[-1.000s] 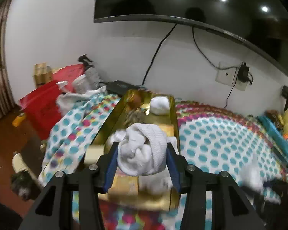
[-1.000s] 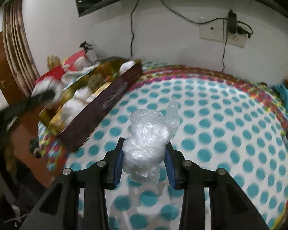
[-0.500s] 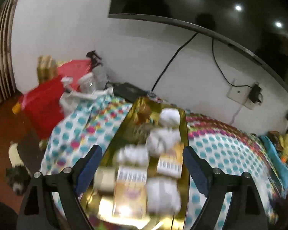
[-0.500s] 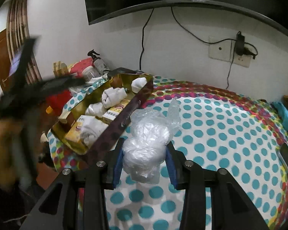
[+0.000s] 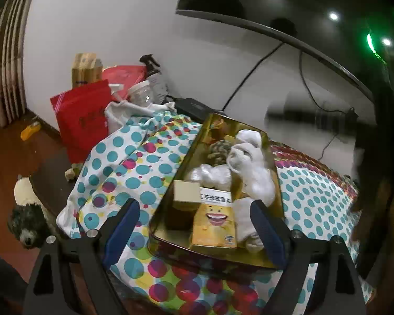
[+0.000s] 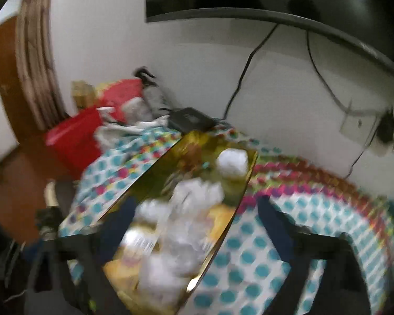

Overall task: Organize objects
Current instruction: 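Place the sock in the gold tray with the left tool while the right drops the plastic bundle in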

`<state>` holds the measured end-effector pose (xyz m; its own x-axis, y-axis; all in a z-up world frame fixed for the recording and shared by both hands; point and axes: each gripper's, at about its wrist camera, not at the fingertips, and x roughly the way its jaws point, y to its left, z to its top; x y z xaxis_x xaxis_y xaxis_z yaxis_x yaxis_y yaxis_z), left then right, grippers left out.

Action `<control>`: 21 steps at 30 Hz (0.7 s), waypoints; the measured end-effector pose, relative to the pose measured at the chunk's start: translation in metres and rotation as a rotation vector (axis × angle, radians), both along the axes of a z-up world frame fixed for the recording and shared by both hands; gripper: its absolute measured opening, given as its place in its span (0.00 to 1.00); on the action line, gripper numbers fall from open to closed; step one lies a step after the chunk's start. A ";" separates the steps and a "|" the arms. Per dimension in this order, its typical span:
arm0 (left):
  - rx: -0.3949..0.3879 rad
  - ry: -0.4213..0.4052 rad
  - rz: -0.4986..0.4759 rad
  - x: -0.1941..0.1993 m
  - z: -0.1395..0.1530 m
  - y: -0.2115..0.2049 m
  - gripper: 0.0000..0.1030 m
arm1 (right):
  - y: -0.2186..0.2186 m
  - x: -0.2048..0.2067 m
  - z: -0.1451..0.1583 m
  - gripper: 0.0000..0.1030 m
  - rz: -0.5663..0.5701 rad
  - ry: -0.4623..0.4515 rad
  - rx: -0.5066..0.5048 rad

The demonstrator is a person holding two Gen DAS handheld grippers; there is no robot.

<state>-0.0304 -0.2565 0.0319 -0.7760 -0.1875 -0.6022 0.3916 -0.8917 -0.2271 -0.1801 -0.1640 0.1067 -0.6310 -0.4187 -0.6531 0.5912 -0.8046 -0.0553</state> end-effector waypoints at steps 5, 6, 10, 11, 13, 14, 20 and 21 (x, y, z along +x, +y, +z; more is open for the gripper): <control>-0.008 0.006 -0.011 -0.004 -0.003 0.001 0.86 | 0.062 0.032 0.088 1.00 0.059 0.210 -0.237; -0.014 0.003 -0.020 -0.005 -0.004 0.004 0.86 | 0.084 0.043 0.090 1.00 0.061 0.251 -0.272; -0.026 -0.023 -0.066 -0.010 -0.009 0.023 0.86 | 0.138 0.048 0.027 1.00 -0.055 0.124 -0.193; -0.042 -0.029 -0.067 -0.011 -0.009 0.027 0.86 | 0.149 0.051 0.007 1.00 -0.081 0.094 -0.186; -0.074 -0.035 -0.073 -0.012 -0.006 0.036 0.86 | 0.170 0.064 -0.039 1.00 -0.123 0.025 -0.173; -0.083 -0.036 -0.070 -0.012 -0.006 0.038 0.86 | 0.176 0.070 -0.055 1.00 -0.142 0.001 -0.153; -0.151 -0.022 -0.033 -0.008 0.003 0.055 0.86 | 0.208 0.098 -0.092 1.00 -0.176 -0.035 -0.080; -0.156 -0.022 -0.039 -0.007 0.003 0.058 0.86 | 0.211 0.101 -0.092 1.00 -0.176 -0.034 -0.088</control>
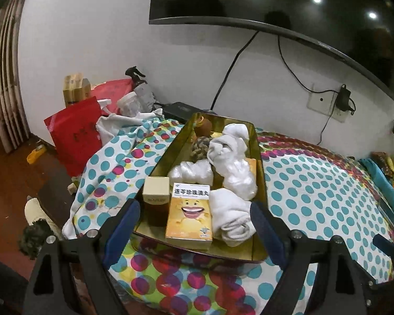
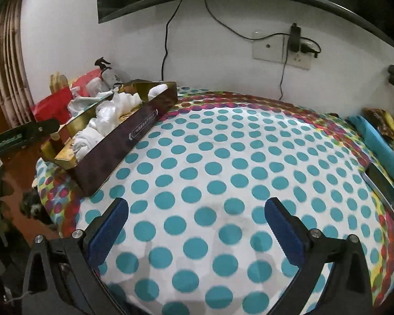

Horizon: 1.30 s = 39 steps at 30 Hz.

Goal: Organize objects

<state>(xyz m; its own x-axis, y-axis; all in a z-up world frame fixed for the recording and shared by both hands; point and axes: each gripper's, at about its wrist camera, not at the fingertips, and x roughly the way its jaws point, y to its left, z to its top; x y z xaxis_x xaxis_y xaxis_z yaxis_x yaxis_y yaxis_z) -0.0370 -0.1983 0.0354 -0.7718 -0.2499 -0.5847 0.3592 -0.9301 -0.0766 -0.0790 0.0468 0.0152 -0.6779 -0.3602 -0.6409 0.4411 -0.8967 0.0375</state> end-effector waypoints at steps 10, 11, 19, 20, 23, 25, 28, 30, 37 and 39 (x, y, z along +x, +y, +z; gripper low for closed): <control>-0.030 0.031 -0.066 0.023 0.023 0.034 0.90 | -0.001 0.042 0.025 1.00 -0.102 0.093 0.112; -0.038 0.043 -0.063 0.028 0.028 0.037 0.94 | -0.010 0.045 0.030 1.00 -0.130 0.130 0.162; -0.136 0.102 0.100 0.091 0.052 0.017 1.00 | -0.061 0.033 0.064 1.00 -0.224 0.145 0.158; -0.136 0.110 0.128 0.094 0.053 0.010 1.00 | -0.067 0.034 0.065 1.00 -0.202 0.147 0.158; -0.142 0.113 0.164 0.091 0.049 0.001 1.00 | -0.081 0.038 0.067 1.00 -0.146 0.172 0.164; -0.149 0.093 0.166 0.081 0.042 0.000 1.00 | -0.084 0.040 0.069 1.00 -0.119 0.187 0.153; -0.157 0.049 0.145 0.067 0.027 0.002 1.00 | -0.083 0.035 0.066 1.00 -0.106 0.178 0.124; -0.145 0.020 0.128 0.060 0.017 0.001 1.00 | -0.077 0.029 0.057 1.00 -0.119 0.135 0.093; -0.139 -0.019 0.117 0.052 0.006 -0.001 1.00 | -0.060 0.024 0.023 1.00 -0.144 0.058 0.083; -0.135 -0.018 0.118 0.053 0.006 -0.002 1.00 | -0.057 0.021 0.016 1.00 -0.154 0.030 0.082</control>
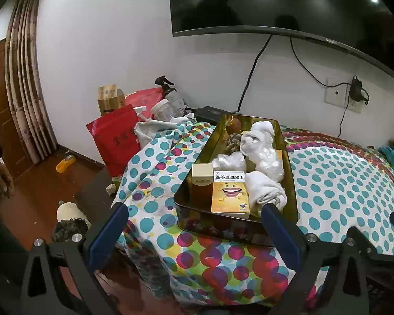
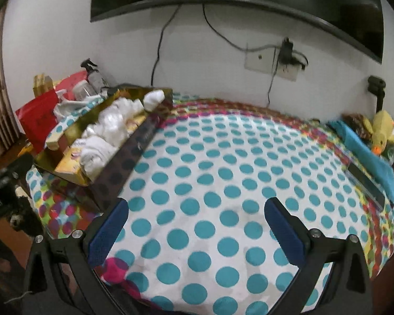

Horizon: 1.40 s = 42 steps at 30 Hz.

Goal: Organize objects

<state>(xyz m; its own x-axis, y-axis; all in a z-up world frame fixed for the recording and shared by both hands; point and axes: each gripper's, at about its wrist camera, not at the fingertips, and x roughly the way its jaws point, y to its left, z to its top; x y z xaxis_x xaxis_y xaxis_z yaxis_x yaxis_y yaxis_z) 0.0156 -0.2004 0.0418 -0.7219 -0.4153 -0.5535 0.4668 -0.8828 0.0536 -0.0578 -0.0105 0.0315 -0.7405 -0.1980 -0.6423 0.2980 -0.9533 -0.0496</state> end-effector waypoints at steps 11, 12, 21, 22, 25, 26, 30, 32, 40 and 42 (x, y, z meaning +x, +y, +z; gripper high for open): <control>0.016 0.030 -0.003 0.007 0.009 0.003 1.00 | -0.008 0.017 0.010 1.00 0.068 0.040 0.023; 0.029 0.025 -0.004 0.006 0.009 0.003 1.00 | -0.008 0.017 0.011 1.00 0.075 0.038 0.027; 0.094 0.000 -0.004 0.003 0.000 0.000 1.00 | -0.003 0.014 0.005 1.00 0.061 0.005 0.024; 0.101 0.003 -0.003 0.003 0.000 0.000 1.00 | -0.002 0.014 0.004 1.00 0.058 0.002 0.021; 0.107 0.026 -0.036 0.004 0.002 0.003 1.00 | -0.003 0.013 0.003 1.00 0.063 -0.003 0.020; 0.107 0.034 -0.047 0.004 0.003 0.005 1.00 | -0.004 0.013 0.003 1.00 0.064 0.000 0.022; 0.114 0.038 -0.085 0.002 0.003 0.009 1.00 | -0.006 0.014 0.003 1.00 0.068 0.005 0.024; 0.143 0.036 -0.102 0.001 0.001 0.007 1.00 | -0.005 0.013 0.003 1.00 0.073 0.001 0.019; -0.038 0.022 -0.015 0.004 0.004 0.027 1.00 | 0.001 0.013 0.001 1.00 0.062 -0.013 0.012; -0.022 0.020 -0.032 0.004 0.003 0.027 1.00 | 0.002 0.014 0.001 1.00 0.063 -0.015 0.011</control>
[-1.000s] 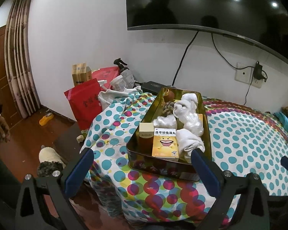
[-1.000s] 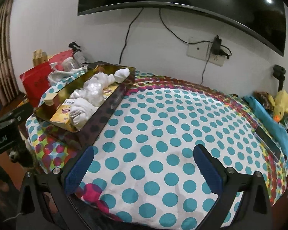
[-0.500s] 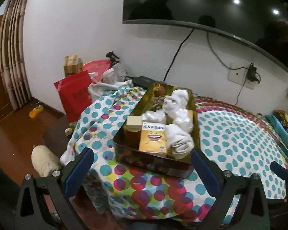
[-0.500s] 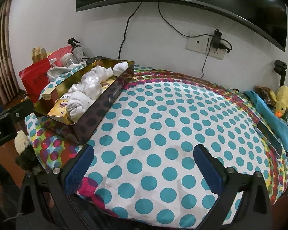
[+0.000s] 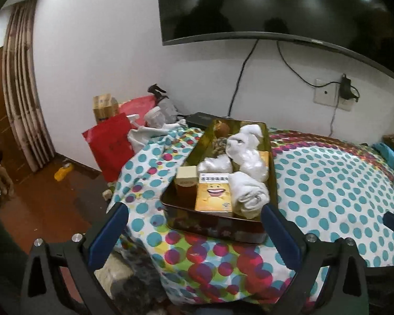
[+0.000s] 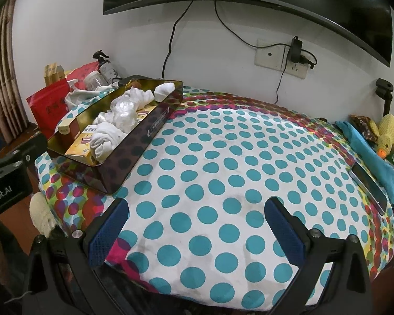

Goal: Organize objects

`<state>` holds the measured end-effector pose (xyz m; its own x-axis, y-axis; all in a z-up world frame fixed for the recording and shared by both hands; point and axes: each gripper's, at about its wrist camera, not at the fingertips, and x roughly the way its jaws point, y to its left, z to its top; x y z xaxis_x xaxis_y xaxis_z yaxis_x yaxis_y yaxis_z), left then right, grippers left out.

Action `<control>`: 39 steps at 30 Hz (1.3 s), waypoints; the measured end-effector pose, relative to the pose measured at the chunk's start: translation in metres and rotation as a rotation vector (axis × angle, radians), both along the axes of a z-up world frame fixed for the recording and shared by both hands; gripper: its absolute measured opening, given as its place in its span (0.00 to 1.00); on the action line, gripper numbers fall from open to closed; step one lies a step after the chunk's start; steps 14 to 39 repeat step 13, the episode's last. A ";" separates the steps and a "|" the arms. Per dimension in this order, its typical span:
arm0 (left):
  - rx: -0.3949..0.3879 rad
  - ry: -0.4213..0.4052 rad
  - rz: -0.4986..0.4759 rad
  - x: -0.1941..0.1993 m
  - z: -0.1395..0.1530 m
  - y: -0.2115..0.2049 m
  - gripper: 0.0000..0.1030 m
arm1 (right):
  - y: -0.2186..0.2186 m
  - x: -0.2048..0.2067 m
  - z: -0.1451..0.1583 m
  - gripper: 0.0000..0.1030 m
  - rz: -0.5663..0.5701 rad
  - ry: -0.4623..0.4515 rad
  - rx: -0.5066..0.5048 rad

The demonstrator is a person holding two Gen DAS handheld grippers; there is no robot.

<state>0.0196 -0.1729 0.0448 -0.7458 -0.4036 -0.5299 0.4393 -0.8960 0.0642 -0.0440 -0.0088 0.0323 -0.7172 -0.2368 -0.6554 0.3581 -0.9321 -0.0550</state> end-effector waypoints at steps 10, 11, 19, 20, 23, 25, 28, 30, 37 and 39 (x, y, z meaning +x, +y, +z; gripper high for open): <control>0.034 0.000 -0.036 -0.001 -0.003 0.001 1.00 | 0.005 0.000 -0.003 1.00 0.002 -0.012 -0.001; 0.031 -0.003 -0.032 -0.002 -0.004 0.001 1.00 | 0.005 -0.001 -0.004 1.00 0.003 -0.013 0.002; 0.041 -0.004 -0.038 -0.002 -0.004 0.001 1.00 | 0.005 -0.001 -0.005 1.00 0.002 -0.013 0.000; 0.041 -0.004 -0.038 -0.002 -0.004 0.001 1.00 | 0.005 -0.001 -0.005 1.00 0.002 -0.013 0.000; 0.041 -0.004 -0.038 -0.002 -0.004 0.001 1.00 | 0.005 -0.001 -0.005 1.00 0.002 -0.013 0.000; 0.041 -0.004 -0.038 -0.002 -0.004 0.001 1.00 | 0.005 -0.001 -0.005 1.00 0.002 -0.013 0.000; 0.041 -0.004 -0.038 -0.002 -0.004 0.001 1.00 | 0.005 -0.001 -0.005 1.00 0.002 -0.013 0.000; 0.041 -0.004 -0.038 -0.002 -0.004 0.001 1.00 | 0.005 -0.001 -0.005 1.00 0.002 -0.013 0.000; 0.041 -0.004 -0.038 -0.002 -0.004 0.001 1.00 | 0.005 -0.001 -0.005 1.00 0.002 -0.013 0.000; 0.041 -0.004 -0.038 -0.002 -0.004 0.001 1.00 | 0.005 -0.001 -0.005 1.00 0.002 -0.013 0.000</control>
